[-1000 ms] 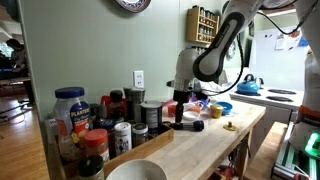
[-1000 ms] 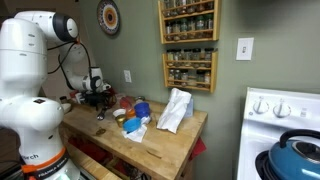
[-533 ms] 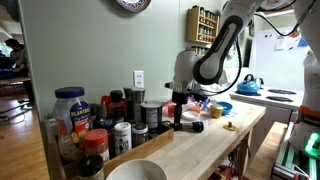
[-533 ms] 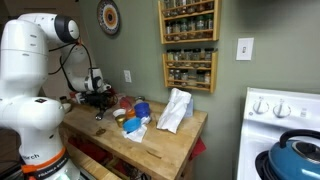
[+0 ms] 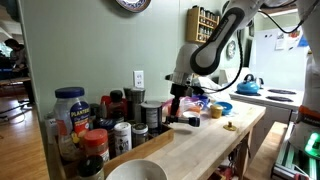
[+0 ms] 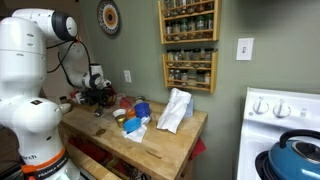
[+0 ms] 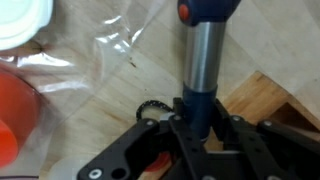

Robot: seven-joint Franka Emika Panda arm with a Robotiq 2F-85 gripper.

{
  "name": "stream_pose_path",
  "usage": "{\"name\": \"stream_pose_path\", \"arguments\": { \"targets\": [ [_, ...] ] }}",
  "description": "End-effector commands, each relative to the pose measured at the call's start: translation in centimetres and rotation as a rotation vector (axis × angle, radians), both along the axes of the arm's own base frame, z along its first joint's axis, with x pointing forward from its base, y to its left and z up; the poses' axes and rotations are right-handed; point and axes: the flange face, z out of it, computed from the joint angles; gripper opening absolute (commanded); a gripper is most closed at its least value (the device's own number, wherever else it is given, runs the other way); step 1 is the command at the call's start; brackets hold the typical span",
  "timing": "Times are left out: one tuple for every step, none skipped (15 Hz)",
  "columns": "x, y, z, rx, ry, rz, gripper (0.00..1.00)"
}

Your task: Pick up the flash light and place it standing with the light facing downwards on the table

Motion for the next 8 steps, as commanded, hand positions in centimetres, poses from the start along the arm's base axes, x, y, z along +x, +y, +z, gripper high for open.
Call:
{"name": "stream_pose_path", "arguments": {
  "targets": [
    [-1.03,-1.14,1.40,0.110,-0.039,0.002,0.08],
    [-1.15,-1.08,1.51,0.148,-0.046,0.010,0.08],
    [-1.22,-1.23,1.68,0.176,-0.053,0.017,0.08],
    [-1.37,-1.19,1.80,0.207,-0.062,0.032,0.08],
    [-1.42,-1.23,1.98,0.234,-0.070,0.049,0.08],
    [-1.54,-1.33,2.09,0.257,-0.074,0.073,0.08],
    [-1.66,-1.58,2.24,0.275,-0.079,0.086,0.08],
    [-1.75,-1.90,2.34,0.295,-0.084,0.099,0.08]
  ]
}}
